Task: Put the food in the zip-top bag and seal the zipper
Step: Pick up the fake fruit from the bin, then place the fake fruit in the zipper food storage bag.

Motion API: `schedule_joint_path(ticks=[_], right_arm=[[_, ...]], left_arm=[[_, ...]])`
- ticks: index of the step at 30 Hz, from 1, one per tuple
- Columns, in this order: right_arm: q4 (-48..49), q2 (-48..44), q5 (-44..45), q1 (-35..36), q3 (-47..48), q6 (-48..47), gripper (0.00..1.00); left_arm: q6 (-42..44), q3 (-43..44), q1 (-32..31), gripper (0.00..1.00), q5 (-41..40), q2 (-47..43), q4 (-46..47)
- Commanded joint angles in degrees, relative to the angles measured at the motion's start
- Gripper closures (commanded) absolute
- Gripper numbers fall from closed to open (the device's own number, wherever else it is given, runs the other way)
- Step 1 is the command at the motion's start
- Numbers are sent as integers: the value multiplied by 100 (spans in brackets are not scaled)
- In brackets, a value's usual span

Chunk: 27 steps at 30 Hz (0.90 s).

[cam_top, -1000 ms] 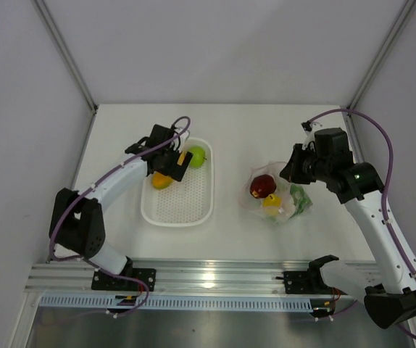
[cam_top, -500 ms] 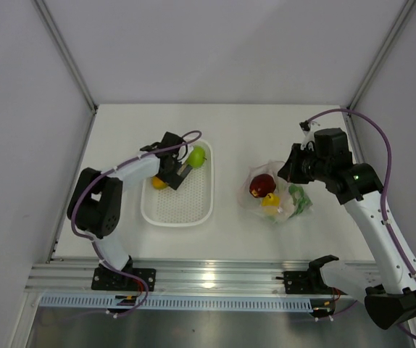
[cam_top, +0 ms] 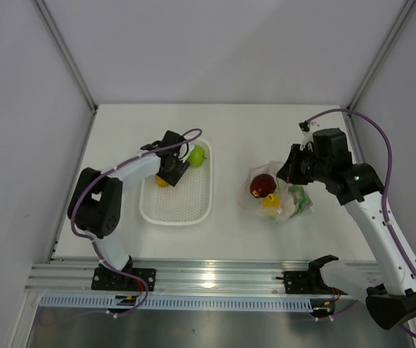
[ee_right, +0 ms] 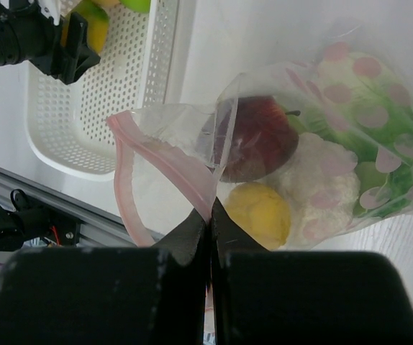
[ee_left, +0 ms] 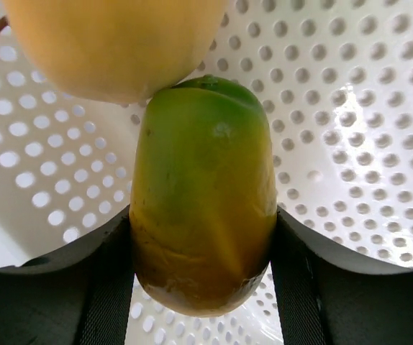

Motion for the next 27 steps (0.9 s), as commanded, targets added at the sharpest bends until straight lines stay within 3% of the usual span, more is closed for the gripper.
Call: schedule_joint_path(ticks=[1,4,7,9,12,15,16,18,20,24,27], right_arm=[[-35,-84,162,60,334,106,100],[-158,-48,320,69,405,97,100],[-255,31,391,69,510,89,100],[-369,101,417,69,580,89,100],[-440,145,356,78,695,132,100],[-414,154,181,78,791,273,100],[-396,163,23,69,818,325,100],[-326,145,-136,78,862,492,100],[-282,128,-346,78,914,589,100],[-273,101,-453,87,985,739,100],[-194,84,-505,78,933,809,100]], left_arm=[[-382,451,-263,99,210,-827,-171],[-970,943,-404,99,936,-1374,-741],[-1840,1462,-536,99,2456,-2139,-1016],[-2619,1428,-607,99,3552,-2743,-466],[-3458,1042,-940,99,4067,-3492,867],[-3977,17,-1607,99,3876,-4063,2328],[-4082,-205,-1957,99,3840,-4126,3508],[-4390,-785,-2232,99,3796,-4118,4333],[-4635,-762,-2443,99,3901,-3759,4800],[-5032,-208,-2725,99,3929,-2977,4487],[-5322,-232,-3014,99,3052,-2703,4801]])
